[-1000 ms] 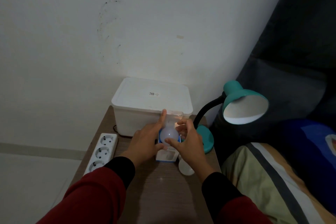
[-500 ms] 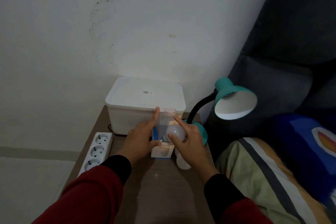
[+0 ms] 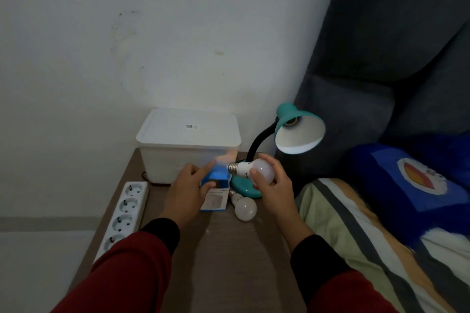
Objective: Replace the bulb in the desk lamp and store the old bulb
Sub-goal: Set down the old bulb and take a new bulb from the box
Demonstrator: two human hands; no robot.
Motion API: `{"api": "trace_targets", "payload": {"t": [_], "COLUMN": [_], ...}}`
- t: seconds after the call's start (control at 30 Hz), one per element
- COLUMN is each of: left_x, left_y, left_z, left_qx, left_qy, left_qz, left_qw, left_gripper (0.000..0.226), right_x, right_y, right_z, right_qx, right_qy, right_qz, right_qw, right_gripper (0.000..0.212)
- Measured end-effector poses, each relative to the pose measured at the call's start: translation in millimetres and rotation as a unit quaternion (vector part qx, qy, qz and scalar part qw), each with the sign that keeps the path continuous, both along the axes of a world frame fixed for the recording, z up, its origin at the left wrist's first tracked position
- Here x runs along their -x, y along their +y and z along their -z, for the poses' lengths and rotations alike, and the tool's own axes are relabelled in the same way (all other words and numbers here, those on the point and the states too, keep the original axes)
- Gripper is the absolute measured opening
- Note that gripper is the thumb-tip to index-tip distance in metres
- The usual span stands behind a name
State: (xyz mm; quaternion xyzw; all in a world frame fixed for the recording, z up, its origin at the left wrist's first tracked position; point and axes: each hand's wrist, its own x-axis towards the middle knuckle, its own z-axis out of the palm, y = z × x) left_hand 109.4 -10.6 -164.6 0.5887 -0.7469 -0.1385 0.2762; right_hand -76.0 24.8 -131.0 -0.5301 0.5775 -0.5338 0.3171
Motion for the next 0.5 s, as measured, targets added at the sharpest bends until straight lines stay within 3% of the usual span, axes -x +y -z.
{"api": "trace_targets", "payload": {"t": [0.13, 0.5], "left_x": [3.2, 5.1], "left_y": [5.0, -7.9], "left_z": [3.2, 16.8], "left_qx": [0.026, 0.033], "left_qy": [0.019, 0.031], "left_qz": [-0.012, -0.041], "left_qw": [0.999, 0.998], "left_gripper": [0.038, 0.037], "right_x": [2.5, 0.2], "right_y": [2.5, -10.8], "right_z": [4.6, 13.6], "right_qx": [-0.003, -0.019], "right_qy": [-0.006, 0.003], "right_qz": [0.016, 0.012], "right_qw": [1.0, 1.0], "right_gripper": [0.034, 0.034]}}
